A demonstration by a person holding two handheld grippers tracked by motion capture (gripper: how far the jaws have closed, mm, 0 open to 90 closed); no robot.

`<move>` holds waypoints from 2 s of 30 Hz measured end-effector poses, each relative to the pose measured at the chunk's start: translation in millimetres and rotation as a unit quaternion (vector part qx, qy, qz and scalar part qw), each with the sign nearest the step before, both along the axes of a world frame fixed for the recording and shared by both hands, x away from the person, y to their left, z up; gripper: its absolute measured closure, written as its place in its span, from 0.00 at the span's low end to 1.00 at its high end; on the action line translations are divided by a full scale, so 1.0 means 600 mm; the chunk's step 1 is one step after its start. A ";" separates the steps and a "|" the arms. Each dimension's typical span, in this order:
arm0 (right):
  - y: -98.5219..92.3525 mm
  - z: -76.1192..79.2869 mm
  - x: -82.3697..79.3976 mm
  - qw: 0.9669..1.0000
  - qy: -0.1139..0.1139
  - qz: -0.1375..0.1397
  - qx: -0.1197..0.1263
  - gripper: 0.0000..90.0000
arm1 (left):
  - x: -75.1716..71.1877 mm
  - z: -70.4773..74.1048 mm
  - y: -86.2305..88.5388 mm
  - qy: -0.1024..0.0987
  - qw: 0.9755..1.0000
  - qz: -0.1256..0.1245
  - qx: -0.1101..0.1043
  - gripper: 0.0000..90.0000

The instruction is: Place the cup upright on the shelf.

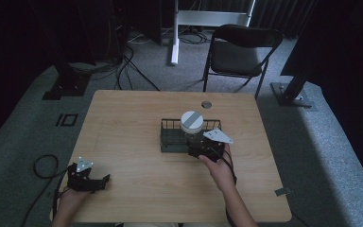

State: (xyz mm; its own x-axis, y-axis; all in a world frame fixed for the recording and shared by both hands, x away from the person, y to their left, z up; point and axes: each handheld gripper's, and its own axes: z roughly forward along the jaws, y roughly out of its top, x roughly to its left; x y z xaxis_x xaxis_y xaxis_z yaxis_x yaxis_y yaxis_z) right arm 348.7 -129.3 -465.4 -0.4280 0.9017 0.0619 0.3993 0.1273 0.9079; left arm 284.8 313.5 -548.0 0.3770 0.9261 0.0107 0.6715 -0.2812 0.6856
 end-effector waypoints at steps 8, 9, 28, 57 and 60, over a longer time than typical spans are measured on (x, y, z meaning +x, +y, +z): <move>-0.023 0.002 -0.015 1.000 -0.005 -0.002 0.000 0.13 | 0.000 0.000 0.000 0.000 1.000 0.000 0.000 0.01; -0.026 0.002 -0.018 1.000 -0.006 -0.002 0.000 0.13 | 0.000 0.000 0.000 0.000 1.000 0.000 0.000 0.01; -0.086 -0.010 -0.055 1.000 -0.014 -0.002 -0.015 0.13 | 0.000 0.000 0.000 0.000 1.000 0.000 0.000 0.01; -0.159 -0.098 -0.062 0.997 0.032 -0.038 -0.051 0.14 | 0.000 0.000 0.000 0.000 1.000 0.000 0.001 0.01; -0.165 -0.103 -0.060 0.997 0.037 -0.043 -0.054 0.14 | 0.000 0.000 0.000 0.000 1.000 0.000 0.001 0.01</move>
